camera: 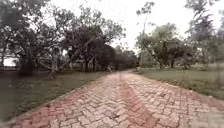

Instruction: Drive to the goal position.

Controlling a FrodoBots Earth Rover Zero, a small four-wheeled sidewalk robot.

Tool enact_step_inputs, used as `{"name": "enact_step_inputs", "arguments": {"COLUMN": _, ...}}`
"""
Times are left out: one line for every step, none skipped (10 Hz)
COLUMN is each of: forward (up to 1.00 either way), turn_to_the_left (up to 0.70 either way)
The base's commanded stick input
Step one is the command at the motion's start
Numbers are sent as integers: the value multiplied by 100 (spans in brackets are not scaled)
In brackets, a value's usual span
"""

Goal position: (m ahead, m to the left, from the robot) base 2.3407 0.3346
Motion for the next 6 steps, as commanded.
{"name": "enact_step_inputs", "arguments": {"forward": 70, "turn_to_the_left": 1}}
{"name": "enact_step_inputs", "arguments": {"forward": 70, "turn_to_the_left": 1}}
{"name": "enact_step_inputs", "arguments": {"forward": 70, "turn_to_the_left": 1}}
{"name": "enact_step_inputs", "arguments": {"forward": 70, "turn_to_the_left": 1}}
{"name": "enact_step_inputs", "arguments": {"forward": 70, "turn_to_the_left": 1}}
{"name": "enact_step_inputs", "arguments": {"forward": 70, "turn_to_the_left": 1}}
